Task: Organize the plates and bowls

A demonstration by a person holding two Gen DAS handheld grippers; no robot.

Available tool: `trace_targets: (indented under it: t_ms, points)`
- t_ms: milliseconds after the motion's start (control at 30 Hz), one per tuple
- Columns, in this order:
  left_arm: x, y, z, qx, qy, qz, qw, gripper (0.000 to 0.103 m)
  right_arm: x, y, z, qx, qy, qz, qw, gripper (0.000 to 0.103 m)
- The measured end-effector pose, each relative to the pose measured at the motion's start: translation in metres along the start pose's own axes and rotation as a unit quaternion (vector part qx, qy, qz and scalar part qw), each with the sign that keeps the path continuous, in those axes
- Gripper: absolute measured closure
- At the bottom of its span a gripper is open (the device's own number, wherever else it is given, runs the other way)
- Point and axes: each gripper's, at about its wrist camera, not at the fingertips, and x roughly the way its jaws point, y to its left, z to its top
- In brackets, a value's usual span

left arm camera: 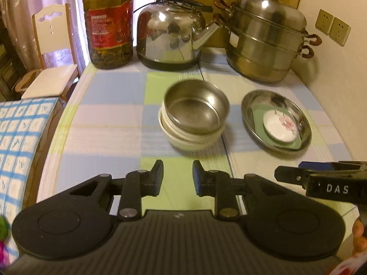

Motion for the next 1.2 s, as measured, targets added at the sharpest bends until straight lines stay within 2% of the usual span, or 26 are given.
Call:
trace_targets:
  t_ms: [467,800,1200]
  points:
    - [-0.026,-0.051,-0.058,-0.025,0.031,0.025,0.9989,0.079,-0.04,-0.044,-0.054,-0.016,0.053,0.017,0.998,0.045]
    - [-0.04,-0.077,-0.076,-0.031,0.031,0.039,0.9983,0.079,-0.057,-0.058,-0.07,-0.03,0.06,0.028,0.997,0.045]
    - [-0.055,-0.09,-0.089,-0.038,0.023,0.053,0.9976,0.073,-0.071,-0.065,-0.082,-0.046,0.055,0.036,0.997,0.045]
